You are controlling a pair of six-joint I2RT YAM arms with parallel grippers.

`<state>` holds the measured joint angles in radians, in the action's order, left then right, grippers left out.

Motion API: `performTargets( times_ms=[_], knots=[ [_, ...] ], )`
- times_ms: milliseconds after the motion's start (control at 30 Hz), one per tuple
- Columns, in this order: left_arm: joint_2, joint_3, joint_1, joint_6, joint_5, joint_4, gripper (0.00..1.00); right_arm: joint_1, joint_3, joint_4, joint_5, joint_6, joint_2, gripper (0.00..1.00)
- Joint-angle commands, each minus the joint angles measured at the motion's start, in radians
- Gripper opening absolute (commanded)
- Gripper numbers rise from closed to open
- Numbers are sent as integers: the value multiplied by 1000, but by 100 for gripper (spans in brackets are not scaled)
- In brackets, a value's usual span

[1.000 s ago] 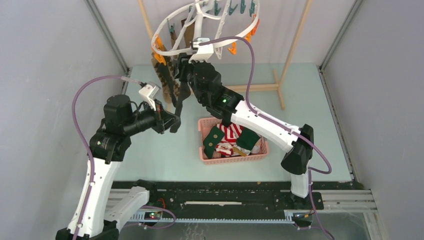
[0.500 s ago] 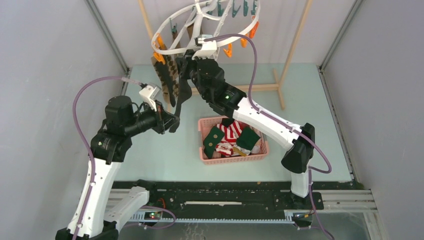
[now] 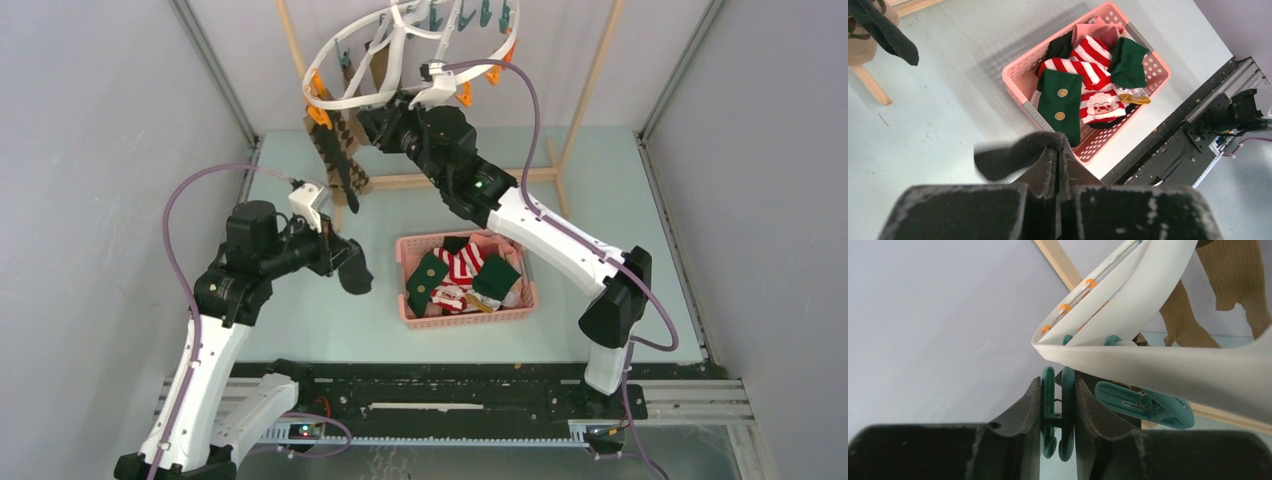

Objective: Remove the socks clipped to the hanger
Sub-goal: Remove the sock from the hanger, then place the sock in the bin.

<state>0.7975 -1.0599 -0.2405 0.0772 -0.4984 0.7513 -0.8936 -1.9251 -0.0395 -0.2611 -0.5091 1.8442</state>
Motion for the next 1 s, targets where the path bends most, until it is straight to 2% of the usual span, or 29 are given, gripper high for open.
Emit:
performTargets(
  times_ms=[0, 33, 67, 133, 167, 267, 300, 567, 800, 967],
  knots=[
    [-20, 2, -6, -31, 24, -21, 0, 2, 14, -7, 88, -63, -68, 0],
    [-21, -6, -6, -32, 24, -19, 0, 3, 27, -3, 92, -63, -74, 3],
    [-23, -11, -6, -33, 22, -15, 0, 4, 44, -2, 98, -64, -86, 13],
    [-26, -24, -7, -36, 16, -5, 0, 4, 99, -9, 106, -72, -113, 42],
    [-28, -28, -6, -40, 13, 2, 0, 3, 127, -16, 115, -73, -131, 59],
    [-40, -29, -6, -46, 0, 10, 0, 1, 229, -67, 153, -73, -186, 97],
    [-44, -29, -7, -47, -2, 12, 0, -1, 263, -88, 166, -72, -206, 99],
    [-60, -67, -7, -45, -20, 31, 0, -28, 501, -203, 348, -12, -356, 100],
    [-52, -115, -6, -44, -55, 54, 0, -63, 743, -310, 677, 80, -420, 100],
    [-50, -138, -6, -18, -93, 71, 0, -111, 852, -414, 712, 189, -402, 100]
  ],
)
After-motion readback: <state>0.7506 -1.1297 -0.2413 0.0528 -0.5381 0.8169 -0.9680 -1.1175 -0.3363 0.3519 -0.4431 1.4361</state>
